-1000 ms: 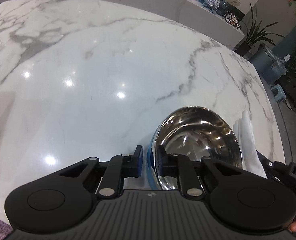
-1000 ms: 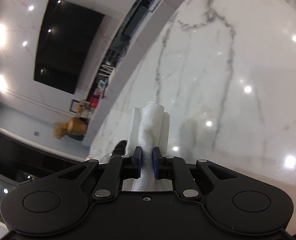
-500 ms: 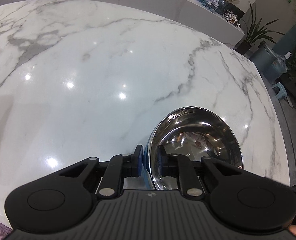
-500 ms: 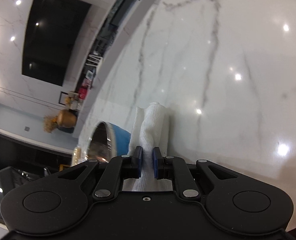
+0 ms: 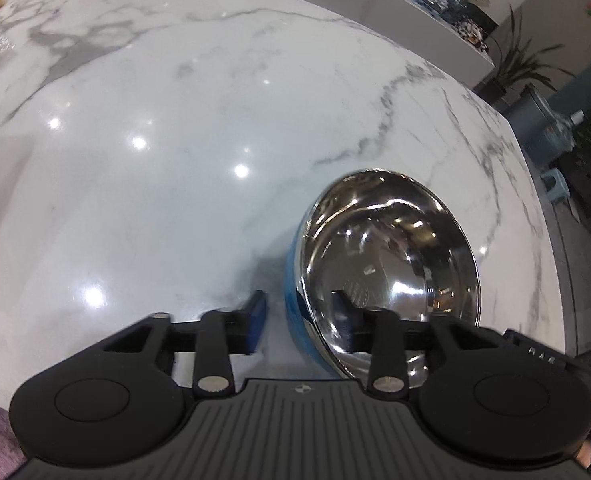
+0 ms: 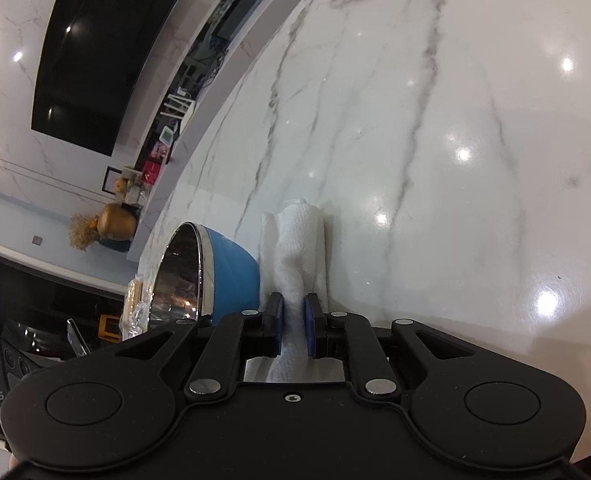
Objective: Clean bowl
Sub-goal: 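Continue rubbing the cloth around the bowl's outer side with the right tool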
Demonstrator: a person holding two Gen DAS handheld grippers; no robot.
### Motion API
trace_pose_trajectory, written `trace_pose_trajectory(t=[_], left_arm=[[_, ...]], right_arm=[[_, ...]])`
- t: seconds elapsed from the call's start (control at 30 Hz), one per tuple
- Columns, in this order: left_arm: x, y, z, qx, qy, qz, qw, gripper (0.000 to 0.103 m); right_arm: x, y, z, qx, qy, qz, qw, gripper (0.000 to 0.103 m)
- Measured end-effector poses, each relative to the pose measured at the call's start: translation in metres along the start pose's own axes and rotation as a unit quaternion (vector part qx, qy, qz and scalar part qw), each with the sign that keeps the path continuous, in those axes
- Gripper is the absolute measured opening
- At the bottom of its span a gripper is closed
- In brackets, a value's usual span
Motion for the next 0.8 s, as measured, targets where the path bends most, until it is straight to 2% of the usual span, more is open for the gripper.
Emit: trace_pose_trajectory(t=[0.23, 0.37, 0.5, 0.67, 0.8], left_arm=[[0.000, -0.008, 0.001, -0.026, 0.003, 0.015, 0.9995, 0.011], [0.000, -0.015, 0.000, -0.025, -0.002, 0.024, 0.9994, 0.010], [-0.002, -0.015, 0.002, -0.026, -0.002, 0.022, 0.9994, 0.010], [-0.002, -0.014, 0.003, -0.029, -0.005, 0.022, 0.9993, 0.010], [-0.002, -0.015, 0.003, -0.031, -0.006, 0.023, 0.9992, 0.010]], right_arm=[[0.016, -0.017, -0.005, -0.006, -0.018, 0.027, 0.999, 0.011], [0.025, -0.029, -0.009, -0.018, -0.048, 0.041, 0.998, 0.011], [0.023, -0.027, -0.014, -0.018, -0.064, 0.032, 0.997, 0.011], [0.020, -0.022, -0.011, -0.029, -0.066, 0.029, 0.997, 0.011], [0.015, -0.017, -0.005, -0.026, -0.049, 0.021, 0.998, 0.011]])
Point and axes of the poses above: each gripper's, at about its wrist camera, not at the fingertips, and x roughly against the way its jaws point, z to its right, y to its underside, the point moved 3 cm from there along -x, roughly the way its jaws point, and after that the axes turned 15 degrees about z, right-handed, at the moved point
